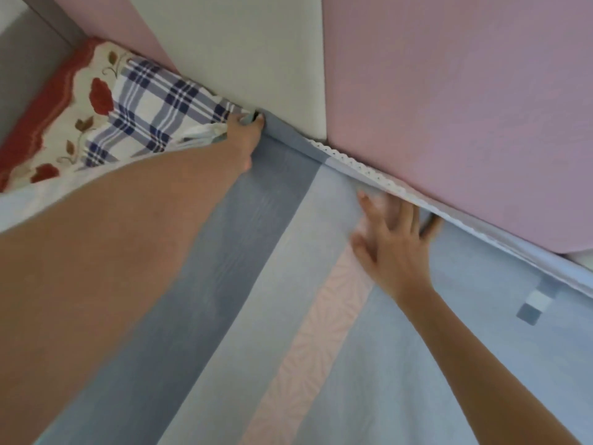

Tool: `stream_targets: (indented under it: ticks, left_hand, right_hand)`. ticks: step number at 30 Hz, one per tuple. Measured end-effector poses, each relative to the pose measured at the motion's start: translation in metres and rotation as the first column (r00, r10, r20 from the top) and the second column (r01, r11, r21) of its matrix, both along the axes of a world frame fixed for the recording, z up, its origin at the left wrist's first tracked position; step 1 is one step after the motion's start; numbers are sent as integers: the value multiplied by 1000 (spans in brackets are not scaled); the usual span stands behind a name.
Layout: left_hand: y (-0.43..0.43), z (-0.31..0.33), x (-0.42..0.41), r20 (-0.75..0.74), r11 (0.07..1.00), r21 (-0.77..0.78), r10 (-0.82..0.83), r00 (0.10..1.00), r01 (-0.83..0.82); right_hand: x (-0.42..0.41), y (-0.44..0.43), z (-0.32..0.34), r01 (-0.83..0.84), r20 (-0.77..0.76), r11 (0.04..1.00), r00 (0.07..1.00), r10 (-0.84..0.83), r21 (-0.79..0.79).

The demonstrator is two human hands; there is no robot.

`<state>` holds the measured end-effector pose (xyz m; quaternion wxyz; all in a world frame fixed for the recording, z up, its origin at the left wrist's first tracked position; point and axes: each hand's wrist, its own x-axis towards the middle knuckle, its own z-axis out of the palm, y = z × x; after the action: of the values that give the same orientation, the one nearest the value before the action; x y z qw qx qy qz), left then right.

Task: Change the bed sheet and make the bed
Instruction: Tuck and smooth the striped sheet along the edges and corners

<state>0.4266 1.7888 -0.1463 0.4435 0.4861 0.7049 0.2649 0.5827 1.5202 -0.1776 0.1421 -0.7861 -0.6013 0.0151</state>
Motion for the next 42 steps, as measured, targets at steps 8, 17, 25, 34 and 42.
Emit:
stream_targets:
  ticks: [8, 17, 25, 34, 42]
  left_hand:
    - [7, -3, 5, 31, 999, -30, 24, 999, -23]
    - [-47, 20, -19, 27, 962, 139, -240, 970, 234]
    - [-380, -25, -113, -606, 696, 123, -512, 609, 707]
    - [-374, -69, -158, -788, 459, -163, -594, 165, 873]
    - [-341, -34, -79, -715, 686, -269, -613, 337, 676]
  right_hand:
    - [8, 45, -19, -447, 226, 892, 864, 450, -67]
    - [-3, 61, -11, -225, 145, 911, 946, 289, -346]
    - [-96, -60, 28, -654, 0, 748, 753, 658, -109]
    - [76, -105, -13, -579, 301, 732, 670, 679, -360]
    - [-8, -206, 7, -665, 111, 726, 719, 686, -177]
